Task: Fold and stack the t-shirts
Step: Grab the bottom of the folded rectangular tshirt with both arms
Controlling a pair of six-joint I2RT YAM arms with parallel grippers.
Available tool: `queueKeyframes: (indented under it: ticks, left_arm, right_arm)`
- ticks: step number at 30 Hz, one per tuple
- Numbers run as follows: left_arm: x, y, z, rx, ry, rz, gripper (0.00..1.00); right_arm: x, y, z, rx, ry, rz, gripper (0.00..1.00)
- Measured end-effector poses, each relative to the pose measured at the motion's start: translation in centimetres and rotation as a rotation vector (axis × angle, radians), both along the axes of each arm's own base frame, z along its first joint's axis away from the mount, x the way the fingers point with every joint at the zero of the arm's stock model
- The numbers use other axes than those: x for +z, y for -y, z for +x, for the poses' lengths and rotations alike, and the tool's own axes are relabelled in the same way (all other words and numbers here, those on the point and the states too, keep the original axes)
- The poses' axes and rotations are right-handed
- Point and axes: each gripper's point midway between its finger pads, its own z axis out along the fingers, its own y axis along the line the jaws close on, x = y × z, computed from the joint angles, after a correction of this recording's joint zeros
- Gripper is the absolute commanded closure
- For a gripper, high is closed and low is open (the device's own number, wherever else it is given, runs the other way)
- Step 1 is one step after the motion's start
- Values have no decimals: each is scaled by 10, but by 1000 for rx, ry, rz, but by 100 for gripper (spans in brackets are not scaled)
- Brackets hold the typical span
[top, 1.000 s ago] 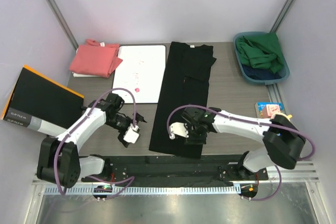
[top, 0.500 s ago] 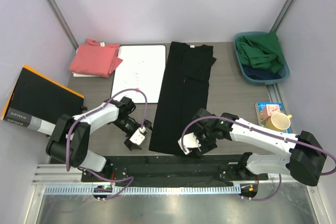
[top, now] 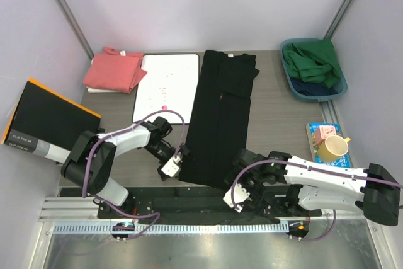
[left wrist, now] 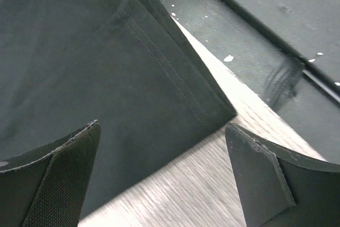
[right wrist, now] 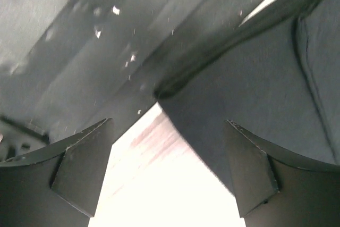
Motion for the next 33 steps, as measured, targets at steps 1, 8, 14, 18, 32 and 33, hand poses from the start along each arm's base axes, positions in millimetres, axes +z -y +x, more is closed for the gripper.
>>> queueKeyframes:
  ticks: [1,8,14,18,32,33]
  left_arm:
    - [0,2,1,-5,7,-4,0]
    - [-3,7,-2,-26,31,-28,4]
    - [-4,9,-9,-33,10,-48,11]
    - [-5,10,-12,-38,3,-51,17]
    - [-6,-5,-33,-40,-89,27,30]
    - [-5,-6,-35,-40,-95,31,31]
  right_arm:
    - [-2,-3,-2,7,6,8,18]
    - [-14,-22,-6,-14,57,69,30]
    - [-21,-28,-4,-56,75,104,39]
    - [-22,-29,-3,-83,77,111,41]
    - [-19,-28,2,-153,82,122,51]
    - [-19,-27,2,-156,83,120,52]
